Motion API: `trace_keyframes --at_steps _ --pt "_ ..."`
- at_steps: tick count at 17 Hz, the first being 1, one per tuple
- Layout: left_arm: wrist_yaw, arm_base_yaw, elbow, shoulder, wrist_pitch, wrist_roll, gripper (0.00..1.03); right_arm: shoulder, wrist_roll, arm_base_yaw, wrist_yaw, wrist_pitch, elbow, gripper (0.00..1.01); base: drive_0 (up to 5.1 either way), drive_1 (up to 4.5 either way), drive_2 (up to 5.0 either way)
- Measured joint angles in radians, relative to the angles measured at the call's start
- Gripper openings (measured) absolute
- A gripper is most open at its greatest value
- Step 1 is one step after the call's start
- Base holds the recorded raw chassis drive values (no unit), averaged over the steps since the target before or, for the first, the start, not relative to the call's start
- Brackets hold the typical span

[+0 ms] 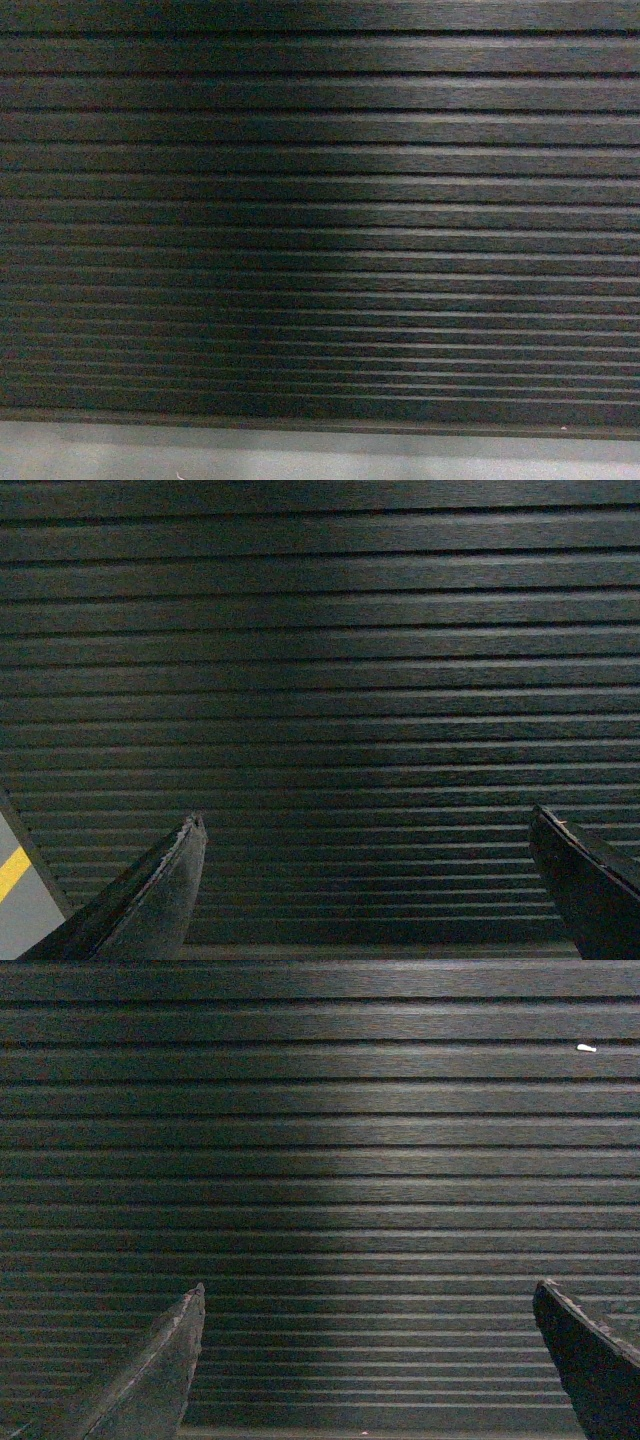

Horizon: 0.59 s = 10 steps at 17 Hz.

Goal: Place dark red mango on scale at checkout

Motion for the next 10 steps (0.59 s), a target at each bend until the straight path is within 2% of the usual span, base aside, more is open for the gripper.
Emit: trace_keyframes --at_steps 10 --pt "0.0 0.0 0.0 0.0 0.0 0.0 0.98 0.0 0.0 0.0 0.0 0.0 0.0 0.98 0.0 0.0 0.0"
